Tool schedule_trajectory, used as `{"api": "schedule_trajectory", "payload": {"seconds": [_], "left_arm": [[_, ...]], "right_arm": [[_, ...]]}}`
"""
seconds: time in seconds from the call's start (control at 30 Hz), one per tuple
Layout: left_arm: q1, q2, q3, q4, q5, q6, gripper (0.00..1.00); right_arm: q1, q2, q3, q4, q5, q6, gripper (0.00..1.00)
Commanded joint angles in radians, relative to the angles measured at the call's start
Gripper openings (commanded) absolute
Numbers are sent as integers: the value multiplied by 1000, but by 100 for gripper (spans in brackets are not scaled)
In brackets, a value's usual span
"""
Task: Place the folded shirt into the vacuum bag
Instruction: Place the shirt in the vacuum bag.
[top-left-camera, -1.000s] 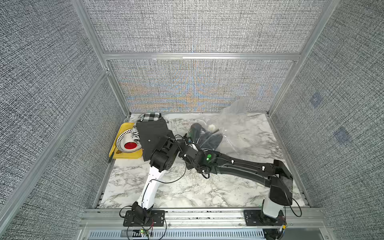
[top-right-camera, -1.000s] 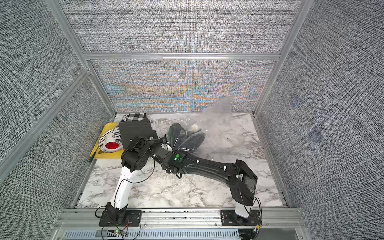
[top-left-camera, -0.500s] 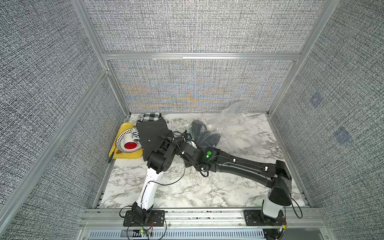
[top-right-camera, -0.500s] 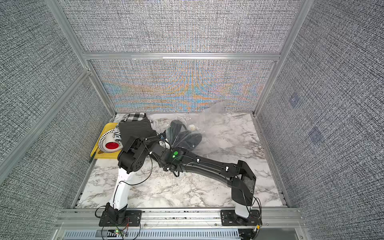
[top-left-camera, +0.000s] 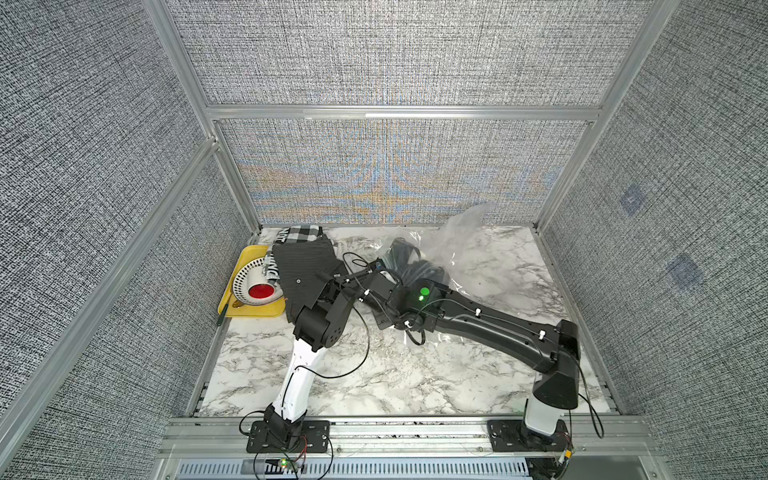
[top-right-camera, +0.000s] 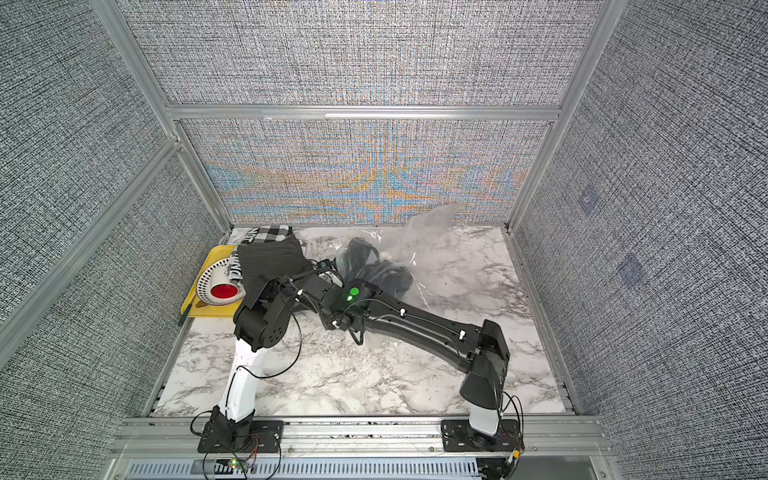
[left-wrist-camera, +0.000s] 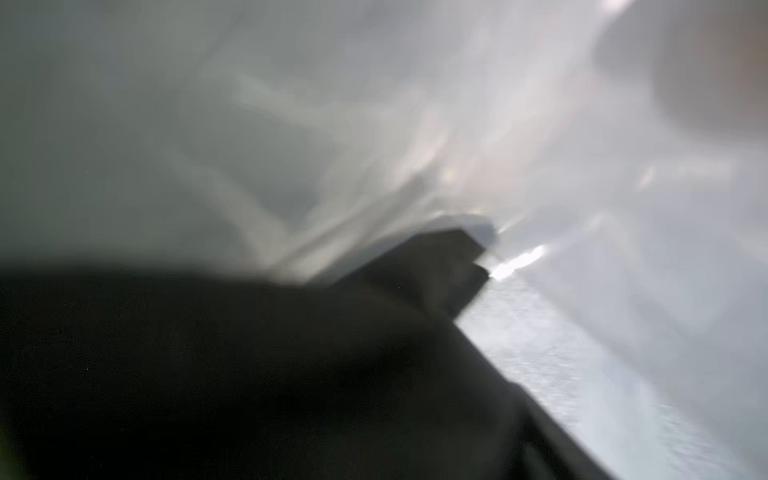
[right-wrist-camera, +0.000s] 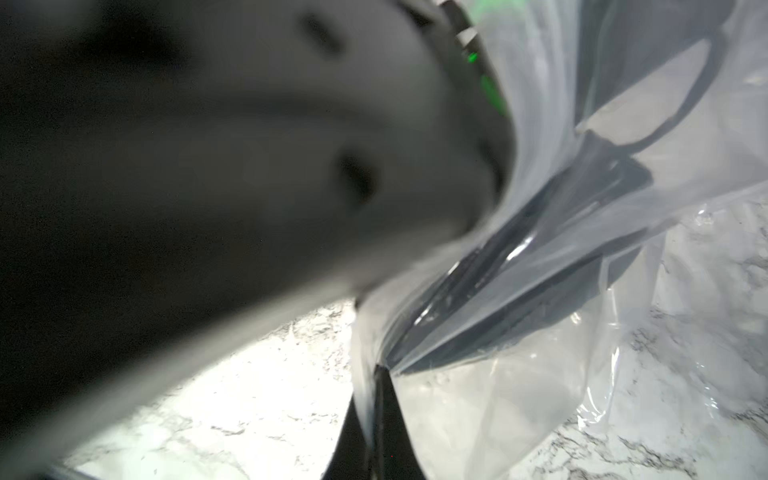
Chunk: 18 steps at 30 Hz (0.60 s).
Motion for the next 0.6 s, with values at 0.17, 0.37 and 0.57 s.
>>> {"api": "schedule_trajectory", "payload": {"seconds": [0.17,0.37,0.57], "left_arm": [[-32,-152,-150,-68,-50,252,100],[-30,-214,-143,-229,-99,575,100],[-30,-260,-189,-280,-34,834,97]], "right_arm": [[-113,-85,-192,105,48,-90,0],[-141,-131,-293,213,18,-87,0],[-150,-177,-323,237,14,-84,0]]}}
